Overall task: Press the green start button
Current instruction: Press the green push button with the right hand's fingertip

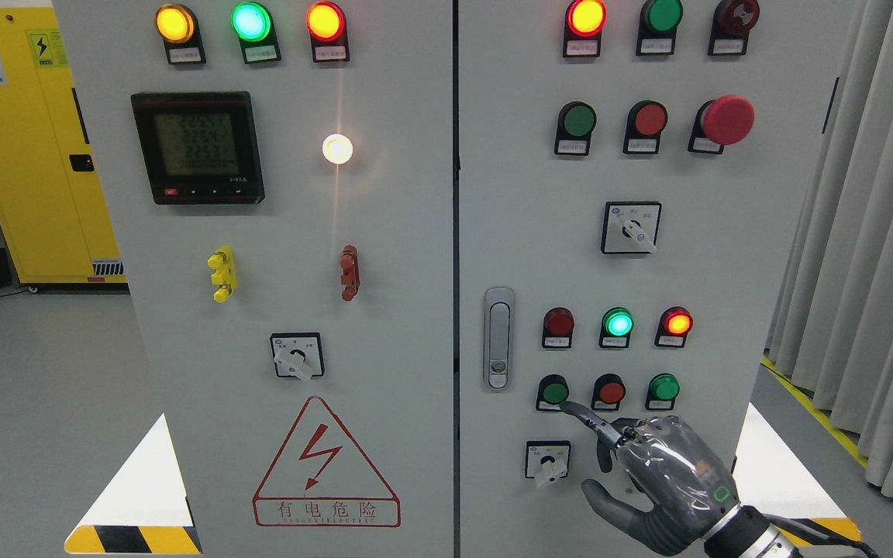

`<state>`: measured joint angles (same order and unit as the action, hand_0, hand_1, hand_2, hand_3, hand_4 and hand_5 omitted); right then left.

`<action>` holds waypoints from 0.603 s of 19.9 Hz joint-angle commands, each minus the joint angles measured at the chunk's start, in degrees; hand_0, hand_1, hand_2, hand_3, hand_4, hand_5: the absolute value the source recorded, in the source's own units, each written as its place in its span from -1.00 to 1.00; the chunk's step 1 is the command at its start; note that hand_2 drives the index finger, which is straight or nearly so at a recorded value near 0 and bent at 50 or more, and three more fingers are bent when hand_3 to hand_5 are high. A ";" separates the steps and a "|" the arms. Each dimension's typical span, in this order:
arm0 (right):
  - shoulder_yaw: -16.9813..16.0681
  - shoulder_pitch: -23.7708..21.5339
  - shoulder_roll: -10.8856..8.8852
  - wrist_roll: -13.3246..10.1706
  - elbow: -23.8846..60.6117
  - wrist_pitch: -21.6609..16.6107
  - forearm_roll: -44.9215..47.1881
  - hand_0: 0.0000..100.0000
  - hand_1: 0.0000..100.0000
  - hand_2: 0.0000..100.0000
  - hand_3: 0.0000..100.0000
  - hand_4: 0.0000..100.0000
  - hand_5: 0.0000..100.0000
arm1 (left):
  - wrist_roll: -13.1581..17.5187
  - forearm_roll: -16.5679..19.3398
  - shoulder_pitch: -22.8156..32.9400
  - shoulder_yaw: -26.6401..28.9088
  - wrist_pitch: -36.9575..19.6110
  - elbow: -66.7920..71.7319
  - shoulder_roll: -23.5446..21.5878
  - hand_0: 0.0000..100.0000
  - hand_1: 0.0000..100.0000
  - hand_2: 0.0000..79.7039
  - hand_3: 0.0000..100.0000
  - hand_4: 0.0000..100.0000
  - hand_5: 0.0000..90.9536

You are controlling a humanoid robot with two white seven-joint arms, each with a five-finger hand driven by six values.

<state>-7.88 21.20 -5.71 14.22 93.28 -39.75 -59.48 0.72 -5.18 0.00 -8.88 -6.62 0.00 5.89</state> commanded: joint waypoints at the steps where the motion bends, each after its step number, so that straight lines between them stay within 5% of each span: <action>1: 1.37 0.77 -0.18 0.01 -1.26 0.47 0.07 0.22 0.54 -1.00 0.47 0.52 0.75 | -0.02 0.00 0.27 0.00 0.02 -1.58 0.00 -0.76 0.11 -1.00 -1.00 -1.00 -1.00; 12: 1.72 1.21 -0.27 0.10 -2.75 2.66 0.42 0.26 0.54 -1.00 0.48 0.51 0.74 | -0.02 0.00 0.27 0.00 0.02 -1.58 0.00 -0.76 0.11 -1.00 -1.00 -1.00 -1.00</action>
<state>-6.80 22.22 -5.88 14.29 91.94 -37.97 -59.26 0.72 -5.18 0.00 -8.88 -6.60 0.00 5.89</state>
